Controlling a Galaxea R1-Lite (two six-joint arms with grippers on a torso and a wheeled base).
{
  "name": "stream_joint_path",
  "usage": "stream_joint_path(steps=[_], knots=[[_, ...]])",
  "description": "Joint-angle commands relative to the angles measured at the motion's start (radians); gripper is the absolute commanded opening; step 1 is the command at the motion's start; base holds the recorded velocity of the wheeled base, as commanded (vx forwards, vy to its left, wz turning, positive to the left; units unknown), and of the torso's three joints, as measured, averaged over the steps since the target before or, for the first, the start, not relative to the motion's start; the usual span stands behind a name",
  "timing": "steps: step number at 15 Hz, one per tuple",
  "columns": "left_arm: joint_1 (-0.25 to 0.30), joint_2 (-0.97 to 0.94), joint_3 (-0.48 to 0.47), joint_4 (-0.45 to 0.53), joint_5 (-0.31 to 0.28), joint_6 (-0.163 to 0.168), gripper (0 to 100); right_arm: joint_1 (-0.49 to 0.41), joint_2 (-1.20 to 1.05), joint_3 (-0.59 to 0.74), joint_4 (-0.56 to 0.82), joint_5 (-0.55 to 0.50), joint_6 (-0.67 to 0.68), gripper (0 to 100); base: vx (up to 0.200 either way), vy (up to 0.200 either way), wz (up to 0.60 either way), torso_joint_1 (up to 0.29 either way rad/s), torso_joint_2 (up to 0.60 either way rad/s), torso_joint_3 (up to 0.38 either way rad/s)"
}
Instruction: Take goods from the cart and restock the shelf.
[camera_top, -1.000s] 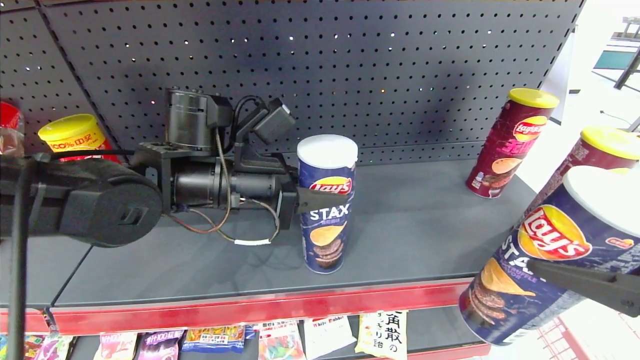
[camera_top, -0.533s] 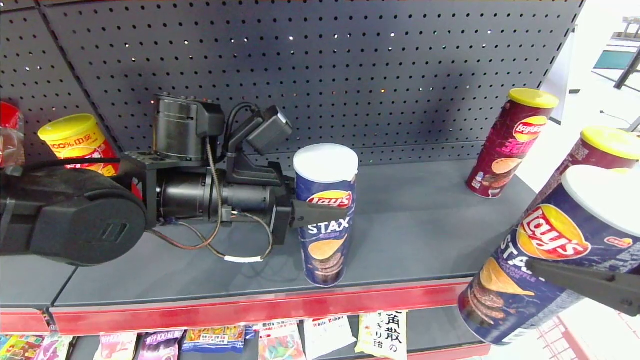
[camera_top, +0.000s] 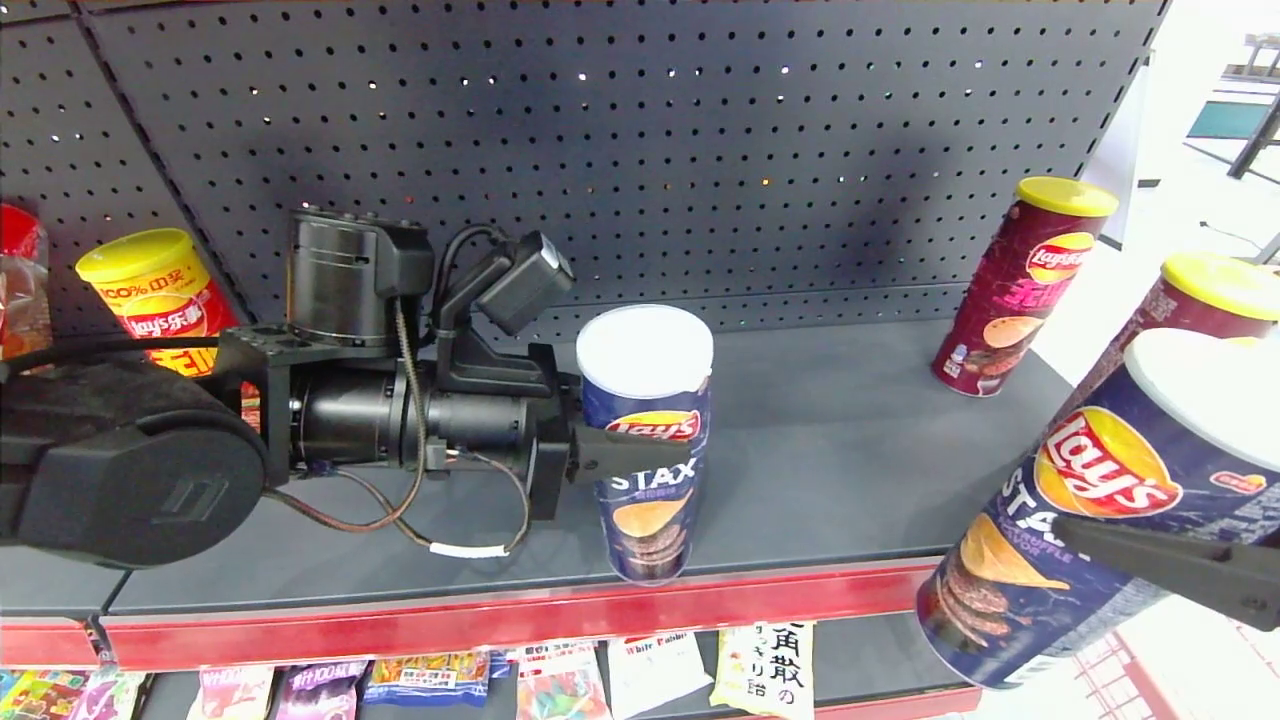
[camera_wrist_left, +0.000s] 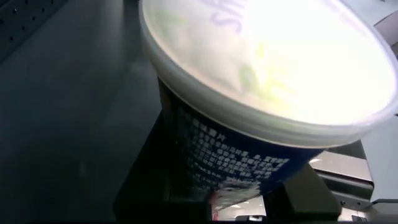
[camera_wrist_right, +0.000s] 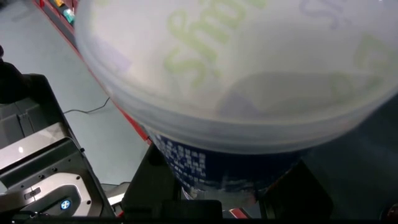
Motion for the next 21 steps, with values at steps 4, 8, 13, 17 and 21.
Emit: stream_joint_path(steps=[4,8,13,17,21], knots=[[0.004,-0.004,0.006,-0.015,-0.003,-0.007,100,0.0,0.034,-0.028,0.0,0.001,0.0,0,0.0,0.0,0.0,0.0,0.0,0.0],[0.023,-0.053,0.092,-0.021,0.0,-0.005,100,0.003,0.168,-0.147,0.0,0.005,-0.002,0,0.0,0.0,0.0,0.0,0.0,0.0],[0.129,-0.199,0.273,-0.019,0.002,-0.002,100,0.051,0.39,-0.307,-0.011,0.001,-0.009,0,0.0,0.0,0.0,0.0,0.0,0.0],[0.222,-0.331,0.423,-0.019,-0.004,-0.009,100,0.084,0.588,-0.495,-0.013,0.005,-0.011,0,0.0,0.0,0.0,0.0,0.0,0.0],[0.331,-0.395,0.494,-0.018,-0.003,-0.01,100,0.101,0.76,-0.678,-0.011,0.005,-0.011,0,0.0,0.0,0.0,0.0,0.0,0.0]])
